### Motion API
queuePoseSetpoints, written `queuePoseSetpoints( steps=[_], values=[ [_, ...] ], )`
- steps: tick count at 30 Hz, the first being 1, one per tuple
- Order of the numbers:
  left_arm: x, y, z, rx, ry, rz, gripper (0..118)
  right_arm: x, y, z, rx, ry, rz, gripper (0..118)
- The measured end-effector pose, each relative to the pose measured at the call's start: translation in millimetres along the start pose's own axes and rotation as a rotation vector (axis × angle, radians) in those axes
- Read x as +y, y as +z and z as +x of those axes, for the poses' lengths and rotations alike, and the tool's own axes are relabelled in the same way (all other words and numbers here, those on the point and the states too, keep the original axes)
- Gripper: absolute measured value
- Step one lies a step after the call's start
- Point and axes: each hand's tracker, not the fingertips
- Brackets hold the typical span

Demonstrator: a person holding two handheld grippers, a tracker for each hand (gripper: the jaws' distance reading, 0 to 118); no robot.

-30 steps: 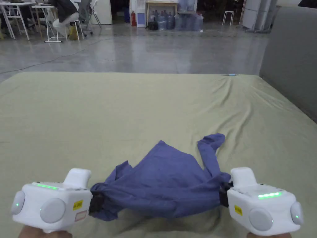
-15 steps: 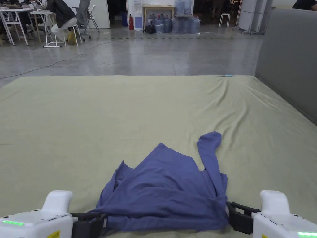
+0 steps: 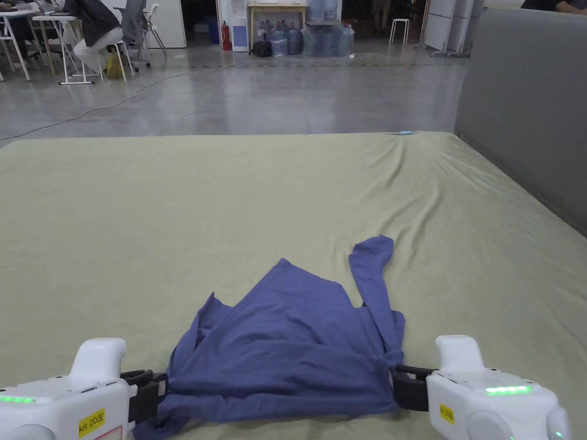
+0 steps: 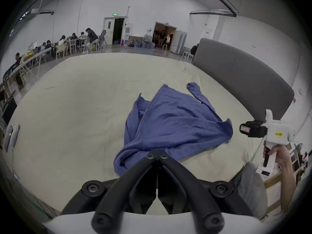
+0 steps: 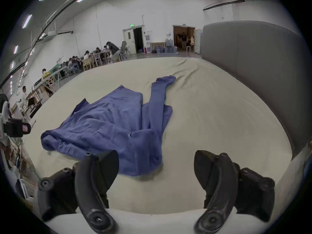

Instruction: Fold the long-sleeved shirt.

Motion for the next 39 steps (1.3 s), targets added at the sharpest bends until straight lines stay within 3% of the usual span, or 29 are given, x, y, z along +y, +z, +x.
queuePoseSetpoints(
  steps=[2,3,4,5,6,8,10,11,12,19,25,26,27,28,29,30,34,39],
  values=[
    [10.2,-6.7,3.9,-0.011,-0.002,0.001,0,-0.2,-26.1,-6.3,-0.016,0.037,-0.046,89],
    [16.0,-11.4,5.7,-0.017,-0.003,0.002,0,0.2,-36.1,-8.1,-0.014,0.047,-0.062,78],
    [24.7,-18.7,8.4,-0.023,-0.005,0.0,0,-1.1,-48.4,-8.9,-0.012,0.052,-0.084,59],
    [34.6,-27.8,11.7,-0.027,-0.013,-0.003,0,-2.6,-60.1,-9.0,-0.015,0.067,-0.136,29],
    [43.5,-36.4,14.4,-0.029,-0.027,-0.005,0,-3.5,-67.7,-8.5,-0.005,0.064,-0.174,7],
    [63.8,-62.0,23.5,-0.026,-0.056,-0.007,5,-6.1,-70.0,-8.4,0.041,0.026,-0.153,6],
    [88.3,-97.2,30.6,-0.02,-0.077,-0.008,74,-5.8,-60.8,-9.0,0.026,0.048,-0.141,6],
    [102.5,-121.1,35.8,-0.01,-0.085,-0.021,102,-5.8,-59.9,-8.6,0.042,0.058,-0.139,6],
    [114.1,-142.0,40.1,-0.006,-0.103,-0.031,111,-5.7,-61.5,-8.7,0.045,0.069,-0.144,6],
    [187.2,-300.0,76.7,0.035,-0.164,-0.108,111,-8.0,-65.7,-3.9,0.056,0.018,-0.147,6],
    [185.6,-383.2,96.5,0.127,-0.247,-0.231,109,-4.9,-67.8,2.7,0.079,0.016,-0.161,6],
    [182.8,-389.9,98.1,0.143,-0.256,-0.268,102,-4.6,-67.7,2.6,0.082,0.019,-0.164,6],
    [179.5,-393.1,100.0,0.16,-0.259,-0.284,66,-4.8,-67.6,1.9,0.083,0.028,-0.165,6],
    [176.4,-392.6,99.5,0.144,-0.238,-0.316,40,-5.3,-67.3,0.5,0.081,0.041,-0.165,6],
    [175.6,-385.4,102.9,0.075,-0.167,-0.269,25,-6.5,-67.8,-0.9,0.078,0.051,-0.161,6],
    [178.7,-376.9,105.2,0.131,-0.175,-0.232,0,-7.9,-68.5,-1.6,0.076,0.058,-0.158,6],
    [184.9,-355.3,104.8,0.102,-0.205,-0.255,0,-7.9,-67.4,-0.6,0.079,0.044,-0.147,6],
    [227.4,-258.6,67.1,0.04,-0.074,-0.051,0,29.2,-38.4,7.6,0.104,0.03,-0.025,6]
  ],
)
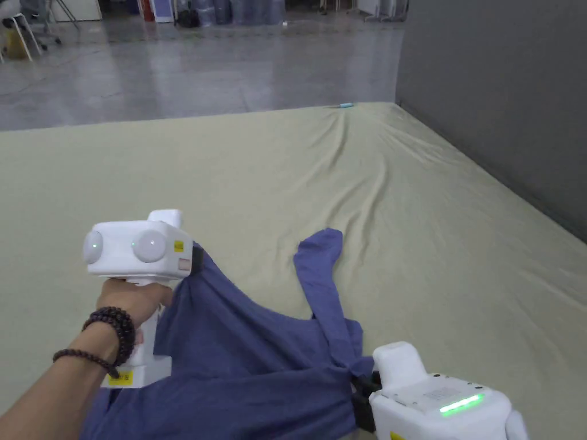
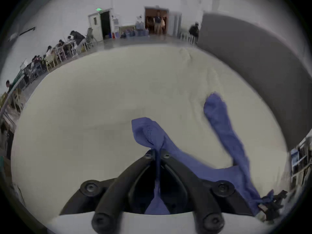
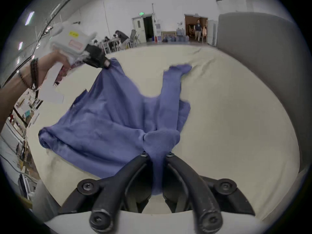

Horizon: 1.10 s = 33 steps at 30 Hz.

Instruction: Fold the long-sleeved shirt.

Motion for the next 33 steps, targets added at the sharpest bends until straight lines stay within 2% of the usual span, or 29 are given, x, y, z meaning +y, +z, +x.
queuePoseSetpoints(
  steps=[3,5,11,14,19,21,25,29,33],
  values=[
    [23.4,81.7,-26.8,-0.012,0.018,0.138,0,52.8,16.0,0.5,0.015,0.03,0.09,6],
    [41.3,135.9,-41.1,0.021,0.015,0.234,0,96.3,23.6,-4.6,-0.006,0.093,0.16,6],
    [107.4,265.8,-60.6,0.085,0.038,0.48,0,242.1,62.1,-26.3,0.01,0.205,0.345,6],
    [142.1,312.6,-60.1,0.105,0.036,0.576,0,322.8,84.6,-35.7,-0.002,0.231,0.423,6],
    [210.6,355.3,-50.1,0.181,-0.033,0.655,0,440.8,127.0,-56.6,-0.111,0.356,0.513,6],
    [232.3,369.4,-43.6,0.198,-0.054,0.689,0,476.8,145.7,-58.8,-0.14,0.347,0.541,6],
    [261.9,380.9,-36.6,0.177,-0.007,0.727,0,515.0,169.0,-54.5,-0.163,0.292,0.582,6],
    [260.1,363.2,-33.0,0.168,-0.004,0.715,0,502.5,161.7,-43.8,-0.126,0.22,0.586,6],
    [231.9,314.2,-40.0,0.152,-0.006,0.633,0,456.7,109.9,-31.6,-0.121,0.214,0.5,6]
  ],
)
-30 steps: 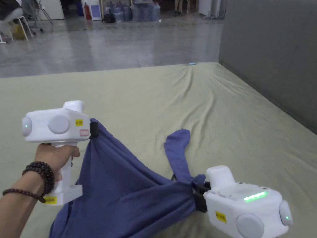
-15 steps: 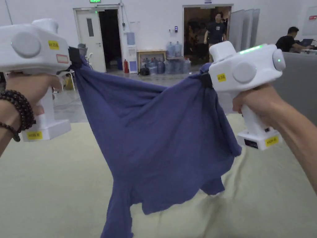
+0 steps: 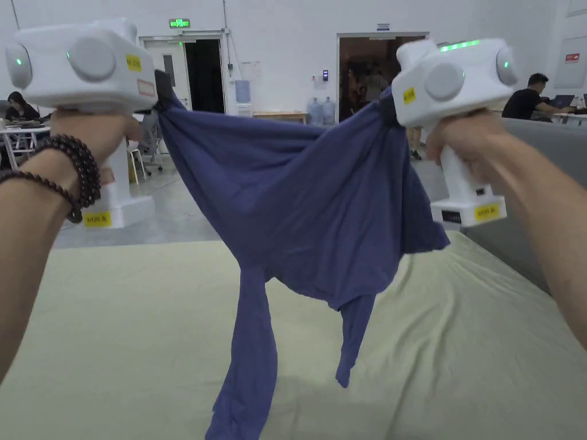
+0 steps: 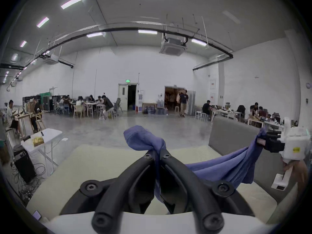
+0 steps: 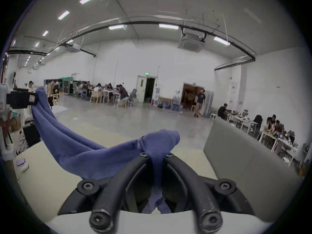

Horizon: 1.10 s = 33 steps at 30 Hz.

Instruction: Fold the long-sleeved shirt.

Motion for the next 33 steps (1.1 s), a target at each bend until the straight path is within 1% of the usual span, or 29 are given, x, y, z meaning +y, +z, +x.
queuePoseSetpoints(
  steps=[5,7,9,10,12,13,14,15,18,21,24,27,29,30,31,32,33],
  values=[
    [-106.8,-44.5,-6.1,0.02,0.02,-0.172,0,-126.4,-54.2,-14.6,0.039,-0.043,-0.168,6],
    [-143.6,-53.1,-8.0,-0.017,0.038,-0.213,0,-165.7,-65.0,-21.1,0.048,-0.051,-0.243,6],
    [-168.1,-55.0,-10.5,0.007,0.056,-0.252,0,-191.0,-73.6,-21.5,0.051,-0.071,-0.264,6],
    [-178.3,-45.7,-10.6,-0.012,0.073,-0.265,0,-199.2,-66.2,-23.1,0.051,-0.069,-0.26,6],
    [-193.7,-24.4,-17.8,-0.05,0.103,-0.227,0,-213.2,-41.9,-24.9,0.063,-0.116,-0.246,6],
    [-200.9,-8.9,-21.0,-0.065,0.1,-0.237,0,-221.4,-23.3,-26.3,0.076,-0.147,-0.21,6],
    [-211.0,9.6,-23.3,-0.063,0.109,-0.226,0,-231.5,-5.4,-29.2,0.075,-0.153,-0.189,6],
    [-221.7,24.5,-25.4,-0.064,0.107,-0.226,0,-242.9,12.8,-32.2,0.078,-0.136,-0.198,6],
    [-266.9,83.4,-30.0,-0.069,0.096,-0.26,0,-288.8,71.6,-52.3,0.059,-0.12,-0.222,6],
    [-326.1,143.5,-32.9,-0.088,0.05,-0.337,0,-349.5,121.3,-74.0,0.091,-0.127,-0.309,6],
    [-393.6,188.8,-36.8,-0.095,0.018,-0.484,0,-411.4,157.5,-91.7,0.118,-0.127,-0.435,6],
    [-465.8,203.8,-52.8,-0.121,0.051,-0.66,0,-463.9,169.9,-114.9,0.131,-0.05,-0.586,6],
    [-500.6,206.7,-57.9,-0.09,0.083,-0.722,0,-488.7,165.4,-122.9,0.161,-0.062,-0.662,6],
    [-509.9,207.1,-59.5,-0.081,0.085,-0.734,0,-493.4,162.7,-124.0,0.142,-0.067,-0.643,9],
    [-513.1,208.7,-60.8,-0.074,0.09,-0.71,3,-495.1,161.4,-123.4,0.132,-0.07,-0.635,25],
    [-512.4,210.6,-62.3,-0.075,0.126,-0.689,23,-491.3,162.3,-121.2,0.121,-0.09,-0.62,54],
    [-509.6,212.9,-62.6,-0.077,0.145,-0.679,49,-484.0,168.0,-115.5,0.117,-0.116,-0.605,75]
  ],
)
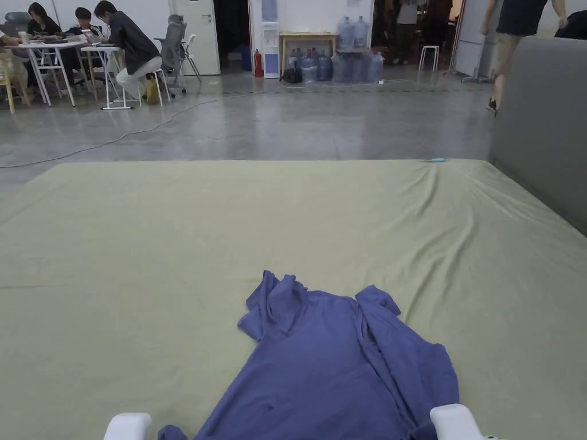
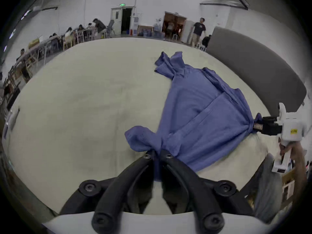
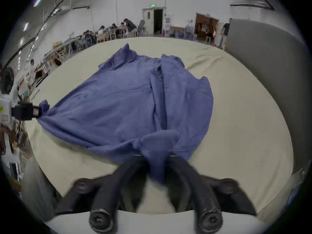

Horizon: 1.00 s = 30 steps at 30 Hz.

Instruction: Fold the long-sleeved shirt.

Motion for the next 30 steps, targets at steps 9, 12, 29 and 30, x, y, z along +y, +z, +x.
queuePoseSetpoints(
  steps=[9,12,29,30],
  values=[
    [14.5,87.4,7.9,0.023,0.081,0.143,86,-0.5,112.6,24.1,-0.008,-0.151,0.2,55],
    [20.9,89.2,1.6,0.104,0.096,0.19,0,-0.1,112.3,23.8,-0.059,-0.132,0.196,0],
    [-10.6,-24.2,12.6,0.136,0.071,-0.135,0,8.5,90.2,21.8,0.004,-0.098,0.129,0],
    [-8.6,-21.2,17.4,0.13,0.045,-0.107,0,14.7,87.2,22.1,0.002,-0.089,0.125,0]
  ],
)
